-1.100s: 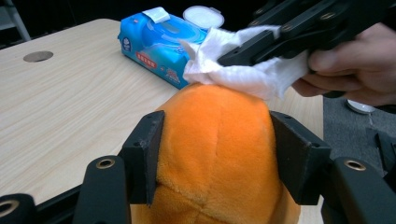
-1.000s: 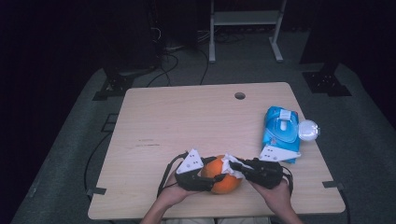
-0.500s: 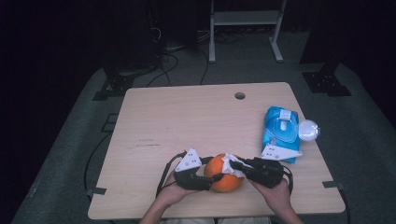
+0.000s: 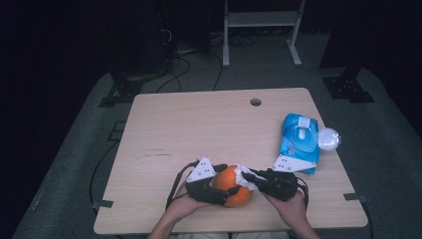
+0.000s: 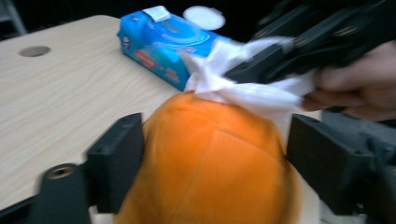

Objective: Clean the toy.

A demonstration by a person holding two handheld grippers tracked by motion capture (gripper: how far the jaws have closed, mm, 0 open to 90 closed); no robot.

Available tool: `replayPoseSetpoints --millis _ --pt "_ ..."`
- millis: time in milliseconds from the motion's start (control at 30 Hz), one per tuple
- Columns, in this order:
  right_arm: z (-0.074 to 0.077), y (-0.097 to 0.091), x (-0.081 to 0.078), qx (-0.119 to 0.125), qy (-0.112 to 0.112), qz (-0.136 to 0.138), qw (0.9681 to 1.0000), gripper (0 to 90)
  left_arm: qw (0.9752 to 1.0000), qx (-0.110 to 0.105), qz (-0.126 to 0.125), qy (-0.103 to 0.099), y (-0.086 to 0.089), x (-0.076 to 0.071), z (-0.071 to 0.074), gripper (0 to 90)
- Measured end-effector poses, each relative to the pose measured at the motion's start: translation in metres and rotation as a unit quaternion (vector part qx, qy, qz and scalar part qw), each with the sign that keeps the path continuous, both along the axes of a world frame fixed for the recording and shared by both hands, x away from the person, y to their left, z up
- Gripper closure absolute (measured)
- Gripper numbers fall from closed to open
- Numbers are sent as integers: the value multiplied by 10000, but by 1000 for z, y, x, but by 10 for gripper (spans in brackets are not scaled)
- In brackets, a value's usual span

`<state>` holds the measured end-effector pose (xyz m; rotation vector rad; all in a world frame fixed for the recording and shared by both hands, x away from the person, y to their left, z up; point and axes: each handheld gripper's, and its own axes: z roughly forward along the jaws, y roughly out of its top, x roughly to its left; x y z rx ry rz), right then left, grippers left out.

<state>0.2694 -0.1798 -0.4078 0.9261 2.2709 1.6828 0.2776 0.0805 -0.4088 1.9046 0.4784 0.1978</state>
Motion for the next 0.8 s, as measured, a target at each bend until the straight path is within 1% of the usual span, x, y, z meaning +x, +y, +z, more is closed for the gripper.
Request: replayPoseSetpoints --millis 33,67,100,133,167,200,233,267,333,367,433,500,567,600,633,667,700,767,800 --pt "-2 -3 2 -1 31 -82 10000 802 10000 -2 -1 -1 2 1 -1 162" --pt "-3 -7 4 43 73 -147 9999 803 10000 55 15 7 3 2 -3 153" --pt "-3 -9 5 39 82 -195 9998 802 9999 154 55 -40 3 3 -6 153" --pt "-2 -10 6 15 50 -219 9997 802 9996 257 73 -99 2 4 -10 154" --pt "-1 -10 5 4 41 -230 9997 802 9996 259 69 -89 1 5 -13 166" --pt "0 -9 4 -43 1 -248 9997 802 9997 219 108 -94 0 4 -15 216" --pt "1 -7 1 -121 -99 -281 9995 802 9993 277 189 -170 -1 3 -15 253" --pt "3 -4 -2 -144 -179 -254 9994 802 9989 311 263 -240 -2 2 -15 287" --pt "8 0 -8 -66 -293 -78 9995 802 9987 266 371 -208 -5 1 -15 314" --pt "10 3 -9 -98 -342 -11 9994 802 9988 280 359 -202 -5 1 -15 317" --pt "10 5 -10 -265 -432 -39 9987 802 9993 268 205 -139 -4 1 -14 319" --pt "8 -1 -5 -290 -371 -169 9987 802 9999 128 -30 14 -1 1 -14 297" --pt "5 -8 0 -268 -311 -284 9988 802 10000 46 -65 32 -1 1 -15 267" --pt "5 -10 1 -294 -328 -284 9986 802 10000 58 -34 2 -2 2 -15 258" --pt "6 -9 0 -354 -375 -285 9983 803 9999 107 55 -60 -3 2 -15 262" --pt "7 -8 -2 -406 -410 -282 9979 803 9997 132 164 -90 -4 2 -15 285" --pt "9 -6 -4 -391 -447 -256 9979 803 9992 165 355 -111 -4 2 -14 304" --pt "11 -1 -9 -354 -531 -134 9979 803 9986 111 522 -23 -5 3 -14 315" --pt "13 3 -12 -376 -583 -29 9976 802 9986 81 516 17 -7 3 -14 314"
